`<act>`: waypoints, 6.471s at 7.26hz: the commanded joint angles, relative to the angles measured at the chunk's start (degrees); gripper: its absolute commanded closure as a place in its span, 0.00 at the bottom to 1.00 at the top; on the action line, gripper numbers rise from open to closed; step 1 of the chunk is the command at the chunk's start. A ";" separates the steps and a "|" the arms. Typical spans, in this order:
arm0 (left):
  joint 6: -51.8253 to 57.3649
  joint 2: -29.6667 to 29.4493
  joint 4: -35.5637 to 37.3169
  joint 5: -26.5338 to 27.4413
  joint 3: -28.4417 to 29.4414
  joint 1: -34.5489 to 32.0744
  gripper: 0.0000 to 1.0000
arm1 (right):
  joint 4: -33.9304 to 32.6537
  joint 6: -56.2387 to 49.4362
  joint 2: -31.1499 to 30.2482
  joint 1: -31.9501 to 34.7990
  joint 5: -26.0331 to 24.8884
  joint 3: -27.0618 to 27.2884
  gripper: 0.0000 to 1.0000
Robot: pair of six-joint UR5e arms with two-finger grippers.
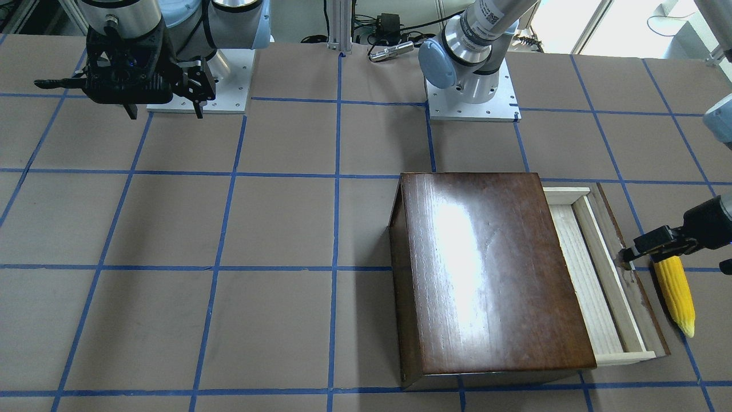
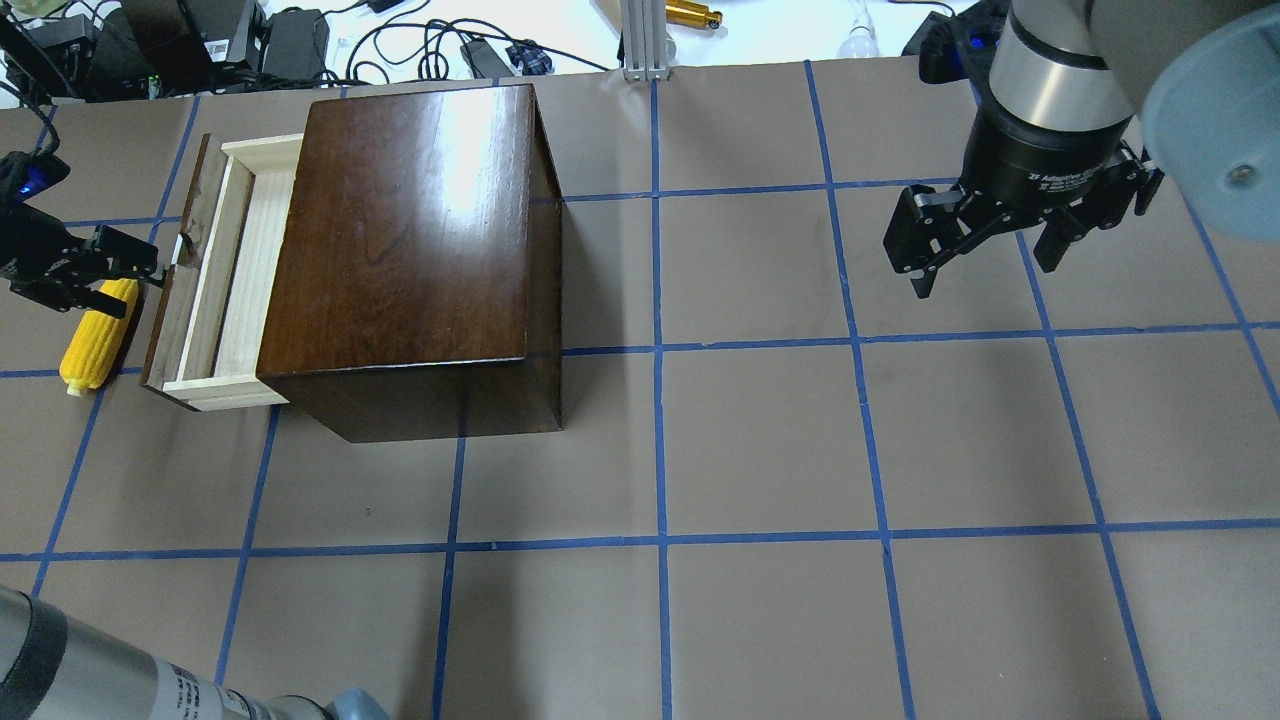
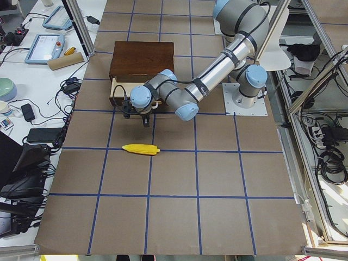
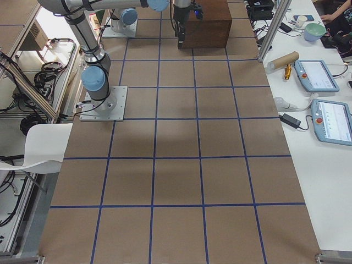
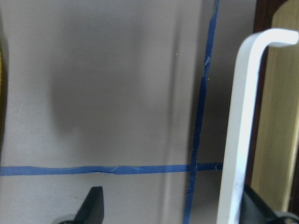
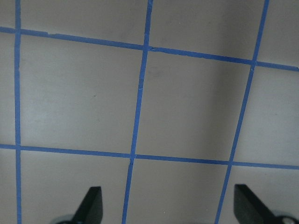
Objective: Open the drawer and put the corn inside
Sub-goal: 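Release the handle and lower the left gripper onto the yellow corn, then close the left gripper on the corn cob and lift it, then carry the corn over the open drawer and lower it inside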
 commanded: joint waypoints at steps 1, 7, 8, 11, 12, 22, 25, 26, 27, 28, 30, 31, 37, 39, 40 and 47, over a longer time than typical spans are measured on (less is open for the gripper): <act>0.03 -0.05 -0.96 4.54 4.29 0.01 0.00 | 0.00 0.00 -0.05 0.00 0.00 0.00 0.00; 9.87 -9.98 7.36 14.84 10.91 2.03 0.00 | 0.00 0.00 -0.06 0.00 0.00 0.00 0.00; 9.96 -11.47 8.86 15.48 10.65 2.03 0.00 | 0.00 0.00 -0.06 0.00 0.00 0.00 0.00; 9.88 -15.52 12.28 18.20 9.86 2.03 0.00 | 0.00 0.00 0.03 0.00 0.00 0.00 0.00; 9.88 -16.66 12.39 18.21 9.94 2.03 0.00 | 0.00 0.00 -0.05 0.00 0.00 0.00 0.00; 9.70 -17.47 12.48 18.12 9.33 1.94 1.00 | 0.00 0.00 0.03 0.00 0.00 0.00 0.00; 9.79 -17.29 12.57 18.12 9.33 1.94 1.00 | 0.00 0.00 -0.05 0.00 0.00 0.00 0.00; 9.87 -17.29 12.57 18.12 9.33 1.94 1.00 | 0.00 0.00 0.03 0.00 0.00 0.00 0.00; 9.88 -17.20 12.57 18.12 9.33 1.94 1.00 | 0.00 0.00 0.03 0.00 0.00 0.00 0.00; 9.88 -17.20 12.57 18.12 9.33 1.94 1.00 | 0.00 0.00 0.03 0.00 0.00 0.00 0.00; 9.44 -14.67 12.14 17.86 9.85 1.07 1.00 | 0.00 0.00 0.03 0.00 0.00 0.00 0.00; 9.35 -11.95 11.26 17.86 9.94 0.20 1.00 | 0.00 0.00 -0.05 0.00 0.00 0.00 0.00; -3.96 1.77 -3.59 15.40 9.51 -9.71 1.00 | 0.00 0.00 -0.06 0.00 0.09 0.00 0.00; -14.60 3.36 -3.95 15.22 8.63 -17.18 1.00 | 0.00 0.00 -0.06 0.00 0.09 0.00 0.00; -15.86 3.28 -3.95 15.22 8.36 -19.39 1.00 | 0.00 0.00 -0.06 0.00 0.09 0.00 0.00; -15.70 3.28 -3.25 15.40 5.99 -19.41 0.00 | 0.00 0.00 -0.05 0.00 0.00 0.00 0.00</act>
